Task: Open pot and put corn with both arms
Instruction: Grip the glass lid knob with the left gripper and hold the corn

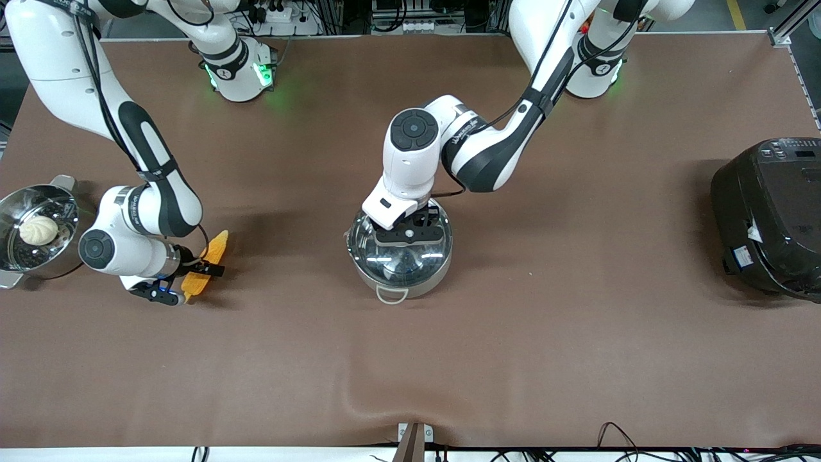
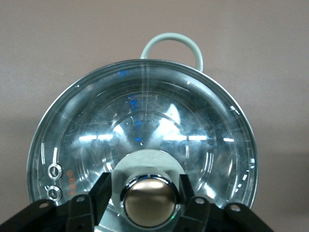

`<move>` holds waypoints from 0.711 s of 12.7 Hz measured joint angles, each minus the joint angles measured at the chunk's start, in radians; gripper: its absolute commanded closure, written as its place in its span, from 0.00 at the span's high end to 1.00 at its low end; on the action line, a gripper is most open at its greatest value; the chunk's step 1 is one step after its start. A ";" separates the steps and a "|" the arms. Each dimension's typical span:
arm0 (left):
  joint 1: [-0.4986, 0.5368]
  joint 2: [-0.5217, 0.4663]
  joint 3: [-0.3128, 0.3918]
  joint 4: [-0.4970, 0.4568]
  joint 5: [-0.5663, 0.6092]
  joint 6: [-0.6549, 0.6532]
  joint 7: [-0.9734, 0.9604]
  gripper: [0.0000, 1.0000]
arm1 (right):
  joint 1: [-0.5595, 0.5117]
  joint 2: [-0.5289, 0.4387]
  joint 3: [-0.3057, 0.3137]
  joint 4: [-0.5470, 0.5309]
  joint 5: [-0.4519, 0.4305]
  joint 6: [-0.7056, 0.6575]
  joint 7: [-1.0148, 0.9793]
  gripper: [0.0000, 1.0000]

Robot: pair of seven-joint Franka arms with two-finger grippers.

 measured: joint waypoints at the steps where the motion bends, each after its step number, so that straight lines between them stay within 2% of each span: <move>1: -0.003 0.000 0.001 0.002 0.000 0.002 0.000 0.16 | 0.000 -0.002 0.000 0.000 0.000 0.000 0.000 0.00; 2: -0.004 0.000 0.002 0.002 0.000 0.002 0.000 0.03 | 0.000 -0.003 0.000 0.000 0.000 0.000 0.000 0.00; 3: -0.004 0.000 0.002 0.002 0.000 0.002 0.000 0.00 | 0.000 -0.005 0.001 0.000 0.000 0.000 0.000 0.00; 7: -0.004 0.000 0.003 0.004 0.000 -0.003 0.000 0.00 | 0.002 -0.021 0.006 -0.014 0.000 -0.002 -0.001 0.00; 9: -0.005 -0.007 0.003 0.019 0.001 -0.055 0.000 0.00 | 0.005 -0.030 0.011 -0.018 0.000 -0.005 -0.003 0.00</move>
